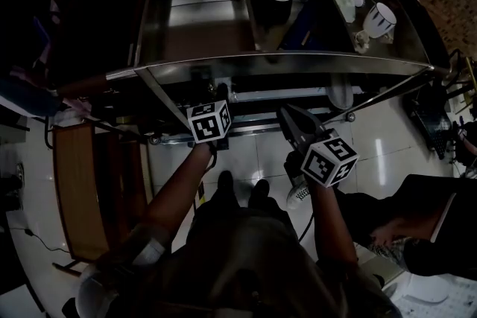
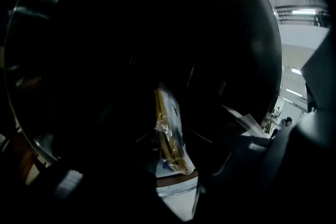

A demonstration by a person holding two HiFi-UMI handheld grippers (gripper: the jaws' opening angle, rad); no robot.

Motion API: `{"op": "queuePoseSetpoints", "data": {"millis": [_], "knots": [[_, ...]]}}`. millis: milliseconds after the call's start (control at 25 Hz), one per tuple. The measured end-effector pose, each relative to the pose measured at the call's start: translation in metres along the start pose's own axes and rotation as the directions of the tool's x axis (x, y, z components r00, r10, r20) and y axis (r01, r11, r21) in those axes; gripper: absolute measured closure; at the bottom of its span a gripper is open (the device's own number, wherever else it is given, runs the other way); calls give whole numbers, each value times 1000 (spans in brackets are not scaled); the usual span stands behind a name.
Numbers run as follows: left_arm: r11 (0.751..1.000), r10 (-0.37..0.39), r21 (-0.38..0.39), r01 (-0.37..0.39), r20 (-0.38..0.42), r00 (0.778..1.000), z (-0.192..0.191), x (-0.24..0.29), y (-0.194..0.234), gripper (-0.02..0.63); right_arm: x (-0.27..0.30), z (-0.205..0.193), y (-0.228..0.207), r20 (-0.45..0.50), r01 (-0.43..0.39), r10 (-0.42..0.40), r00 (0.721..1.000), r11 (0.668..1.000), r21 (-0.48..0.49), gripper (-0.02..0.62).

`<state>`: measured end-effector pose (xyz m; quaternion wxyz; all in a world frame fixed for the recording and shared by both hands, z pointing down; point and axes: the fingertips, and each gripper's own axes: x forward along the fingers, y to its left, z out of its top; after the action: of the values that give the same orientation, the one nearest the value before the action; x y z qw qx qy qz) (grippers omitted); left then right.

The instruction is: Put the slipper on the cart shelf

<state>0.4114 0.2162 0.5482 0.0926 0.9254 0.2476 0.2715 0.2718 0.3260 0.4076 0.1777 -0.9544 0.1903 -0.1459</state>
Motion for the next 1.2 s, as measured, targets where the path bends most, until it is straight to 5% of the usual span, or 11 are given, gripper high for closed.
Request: {"op": "queuePoseSetpoints", "data": {"millis": [200, 560, 760, 920, 1080, 1200], "knots": [[991, 21, 132, -21, 3, 1000, 5, -10, 0, 318, 3, 9, 4, -2, -48, 48, 999, 999, -18, 597], [974, 36, 223, -40, 22, 999, 12, -42, -10, 268, 6, 22, 10, -3, -137, 137, 991, 989, -52, 597], [963, 48, 264, -52, 20, 999, 11, -44, -2, 165, 7, 25, 22, 2, -172, 173, 985, 983, -65, 597], [943, 57, 324, -78, 74, 996, 26, -49, -6, 161, 6, 26, 24, 7, -181, 181, 983, 981, -68, 597], [951, 30, 303, -61, 104, 994, 33, -56, -14, 165, 6, 27, 27, 10, -191, 192, 981, 979, -72, 597], [964, -15, 267, -16, 113, 993, 37, -66, -27, 260, 5, 28, 26, 14, -192, 193, 981, 979, -73, 597]]}}
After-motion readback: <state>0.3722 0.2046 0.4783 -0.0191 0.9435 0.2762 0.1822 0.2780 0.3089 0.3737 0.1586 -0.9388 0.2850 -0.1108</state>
